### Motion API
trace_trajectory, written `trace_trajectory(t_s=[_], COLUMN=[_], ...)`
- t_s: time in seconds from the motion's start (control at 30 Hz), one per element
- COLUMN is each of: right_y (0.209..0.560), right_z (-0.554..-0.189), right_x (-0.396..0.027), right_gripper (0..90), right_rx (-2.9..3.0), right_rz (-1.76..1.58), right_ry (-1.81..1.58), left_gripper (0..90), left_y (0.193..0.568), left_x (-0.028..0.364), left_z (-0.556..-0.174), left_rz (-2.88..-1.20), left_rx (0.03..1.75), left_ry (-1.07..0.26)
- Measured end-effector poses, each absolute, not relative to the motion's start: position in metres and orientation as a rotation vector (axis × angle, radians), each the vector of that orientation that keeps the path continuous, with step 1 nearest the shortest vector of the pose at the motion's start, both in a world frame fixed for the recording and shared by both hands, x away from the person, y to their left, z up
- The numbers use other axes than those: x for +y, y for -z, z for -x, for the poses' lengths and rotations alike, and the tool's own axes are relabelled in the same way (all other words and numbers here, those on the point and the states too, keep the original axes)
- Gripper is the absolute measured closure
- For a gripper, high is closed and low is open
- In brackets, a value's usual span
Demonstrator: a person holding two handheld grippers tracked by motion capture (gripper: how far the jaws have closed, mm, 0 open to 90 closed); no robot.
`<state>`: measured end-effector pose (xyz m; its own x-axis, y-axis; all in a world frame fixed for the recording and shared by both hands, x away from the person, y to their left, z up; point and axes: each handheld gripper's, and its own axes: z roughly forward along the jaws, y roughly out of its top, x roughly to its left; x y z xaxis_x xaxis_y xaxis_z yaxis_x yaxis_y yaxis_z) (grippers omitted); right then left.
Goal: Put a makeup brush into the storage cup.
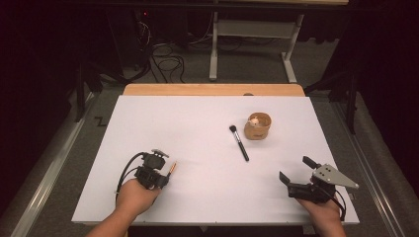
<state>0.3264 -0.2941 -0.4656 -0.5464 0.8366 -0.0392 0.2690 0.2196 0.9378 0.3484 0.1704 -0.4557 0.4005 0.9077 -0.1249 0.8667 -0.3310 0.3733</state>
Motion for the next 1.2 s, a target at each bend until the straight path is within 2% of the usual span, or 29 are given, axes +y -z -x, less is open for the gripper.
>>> trace_trajectory(t_s=[0.5, 0.77, 1.2], right_y=[0.466, 0.466, 0.466], right_z=[-0.326, -0.326, -0.326], right_x=[-0.294, -0.294, -0.294], right_gripper=[2.0, 2.1, 2.1], right_rx=[1.94, 1.94, 1.939], right_rz=[-1.021, -1.021, -1.017], right_ry=[-1.322, -1.318, -1.308], left_gripper=[83.2, 83.2, 83.2], left_y=[0.449, 0.448, 0.453], left_x=[0.186, 0.199, 0.21], left_z=[-0.342, -0.341, -0.34], left_rz=[-2.074, -1.958, -1.789], left_rx=[1.48, 1.484, 1.464], left_ry=[-0.279, -0.418, -0.414])
